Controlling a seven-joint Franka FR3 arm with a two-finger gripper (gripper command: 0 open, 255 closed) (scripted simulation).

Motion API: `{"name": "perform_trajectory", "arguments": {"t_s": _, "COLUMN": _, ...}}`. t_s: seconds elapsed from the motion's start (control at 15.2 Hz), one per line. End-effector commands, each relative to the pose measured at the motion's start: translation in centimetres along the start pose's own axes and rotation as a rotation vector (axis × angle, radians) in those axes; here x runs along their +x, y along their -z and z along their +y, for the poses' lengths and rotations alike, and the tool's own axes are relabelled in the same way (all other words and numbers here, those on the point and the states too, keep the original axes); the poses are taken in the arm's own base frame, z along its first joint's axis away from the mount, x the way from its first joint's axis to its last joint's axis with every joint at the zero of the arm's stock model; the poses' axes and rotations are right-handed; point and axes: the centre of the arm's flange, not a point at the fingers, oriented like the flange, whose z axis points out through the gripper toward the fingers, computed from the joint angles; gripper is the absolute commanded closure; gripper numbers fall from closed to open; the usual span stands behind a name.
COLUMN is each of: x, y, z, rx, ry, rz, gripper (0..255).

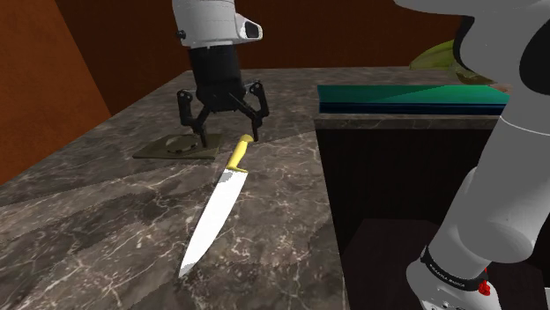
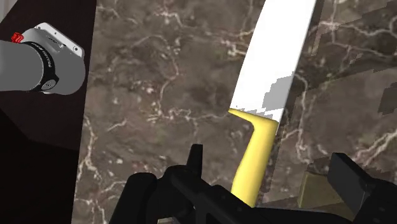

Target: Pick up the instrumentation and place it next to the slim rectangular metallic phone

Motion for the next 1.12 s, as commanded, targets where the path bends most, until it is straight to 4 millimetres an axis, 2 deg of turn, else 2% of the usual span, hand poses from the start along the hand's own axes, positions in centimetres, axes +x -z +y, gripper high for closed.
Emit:
{"name": "perform_trajectory", "arguments": {"t_s": 0.0, "x": 0.0, "y": -0.7, "z": -0.7, "rx": -0.001, "ry": -0.016, "rz": -0.002, "gripper": 0}}
{"name": "perform_trajectory", "arguments": {"t_s": 0.4, "x": 0.0, "y": -3.6, "z": -0.7, "rx": -0.001, "ry": -0.016, "rz": -0.002, "gripper": 0}}
{"name": "perform_trajectory", "arguments": {"t_s": 0.86, "x": 0.0, "y": -3.6, "z": -0.7, "rx": -0.001, "ry": -0.016, "rz": -0.002, "gripper": 0}}
{"name": "perform_trajectory", "arguments": {"t_s": 0.92, "x": 0.0, "y": -3.6, "z": -0.7, "rx": -0.001, "ry": -0.016, "rz": -0.002, "gripper": 255}}
{"name": "perform_trajectory", "arguments": {"t_s": 1.06, "x": 0.0, "y": -3.6, "z": -0.7, "rx": -0.001, "ry": -0.016, "rz": -0.002, "gripper": 255}}
